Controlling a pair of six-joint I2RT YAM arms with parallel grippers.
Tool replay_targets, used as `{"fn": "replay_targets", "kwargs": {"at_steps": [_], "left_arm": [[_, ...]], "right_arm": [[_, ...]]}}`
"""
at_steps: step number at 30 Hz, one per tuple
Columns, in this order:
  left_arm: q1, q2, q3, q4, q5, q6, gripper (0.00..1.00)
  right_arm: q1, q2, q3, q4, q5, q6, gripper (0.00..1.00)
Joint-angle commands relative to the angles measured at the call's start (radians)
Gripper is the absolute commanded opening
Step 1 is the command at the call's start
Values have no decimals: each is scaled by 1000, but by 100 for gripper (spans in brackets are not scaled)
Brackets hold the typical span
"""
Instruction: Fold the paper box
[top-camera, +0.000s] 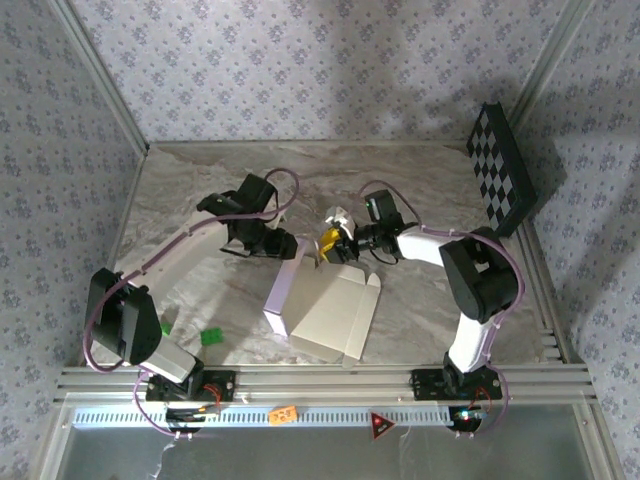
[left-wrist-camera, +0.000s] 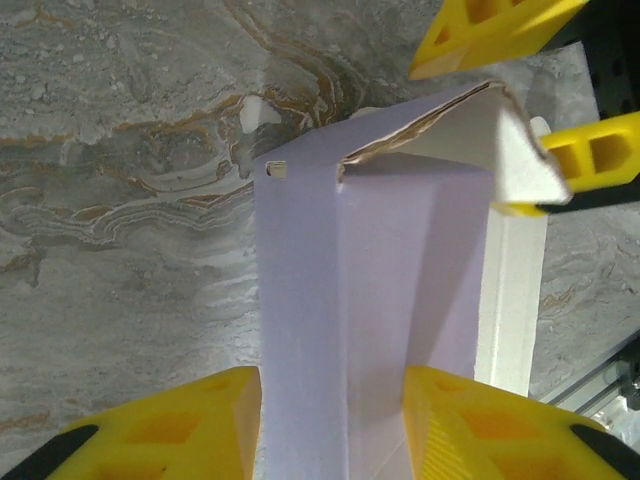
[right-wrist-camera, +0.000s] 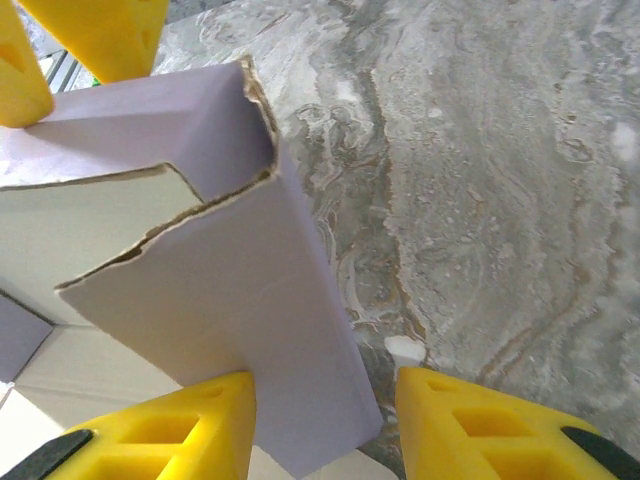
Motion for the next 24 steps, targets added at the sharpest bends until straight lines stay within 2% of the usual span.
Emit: {"fn": "replay_targets", "kwargs": {"at_steps": [1,14,18,24], "left_arm": [[4,32,-9,22,34,14,40],[4,44,-16,44,70,25,39],[6,35,-21,53,81,25,39],[25,9,-32,83,113,11,41]], "right_arm": [[29,35,60,-82,0,-51,43],[81,92,169,-214,-21,-154,39],[82,104,183,-216,-43,-154,33],[86,112,200,-220,-49,-148,17]]}}
